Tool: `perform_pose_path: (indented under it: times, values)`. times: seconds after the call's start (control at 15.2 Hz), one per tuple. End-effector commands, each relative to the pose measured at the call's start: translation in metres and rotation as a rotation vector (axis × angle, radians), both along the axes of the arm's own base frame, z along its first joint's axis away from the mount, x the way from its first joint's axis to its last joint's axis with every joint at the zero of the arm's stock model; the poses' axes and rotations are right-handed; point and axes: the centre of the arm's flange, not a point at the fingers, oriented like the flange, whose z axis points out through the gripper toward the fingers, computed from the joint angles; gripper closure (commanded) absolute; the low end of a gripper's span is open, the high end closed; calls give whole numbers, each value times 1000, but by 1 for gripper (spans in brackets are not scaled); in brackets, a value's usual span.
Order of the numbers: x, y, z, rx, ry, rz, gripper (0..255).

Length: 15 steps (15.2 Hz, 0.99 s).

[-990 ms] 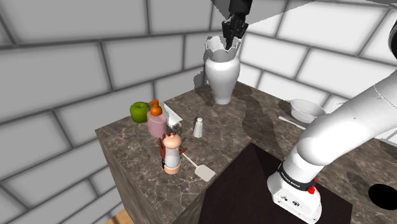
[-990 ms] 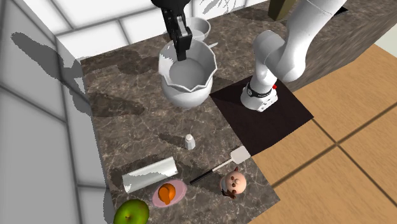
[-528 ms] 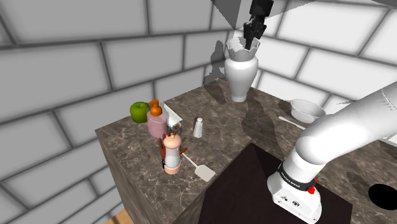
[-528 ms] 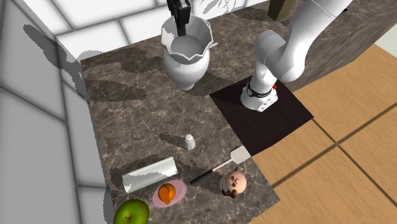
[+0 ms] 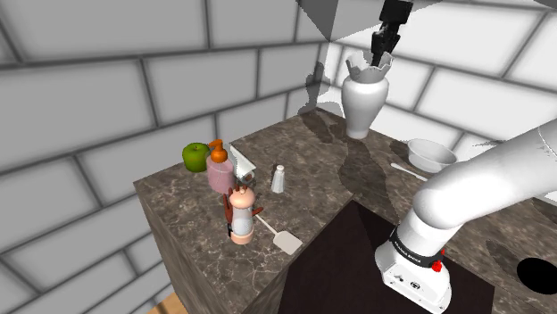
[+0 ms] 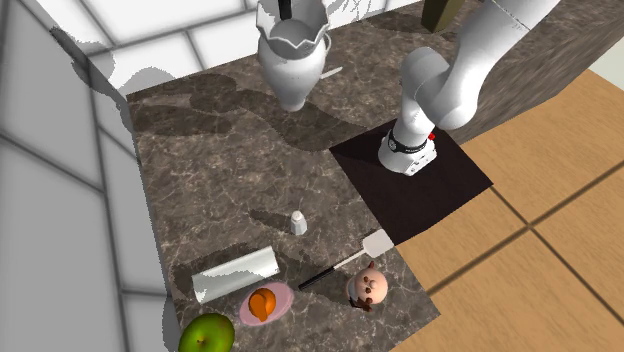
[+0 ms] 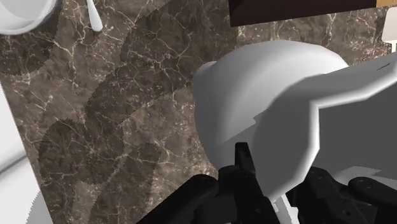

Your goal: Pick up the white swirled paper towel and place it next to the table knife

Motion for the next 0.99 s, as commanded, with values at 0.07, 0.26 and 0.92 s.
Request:
perform_pose_path:
  times: [0.07,0.26,0.92]
  values:
    - [-18,-36,-1,0,-1,2,255]
    - [-34,-72,-1,0,-1,2,255]
    - [-72,-162,-12,0,-1,2,255]
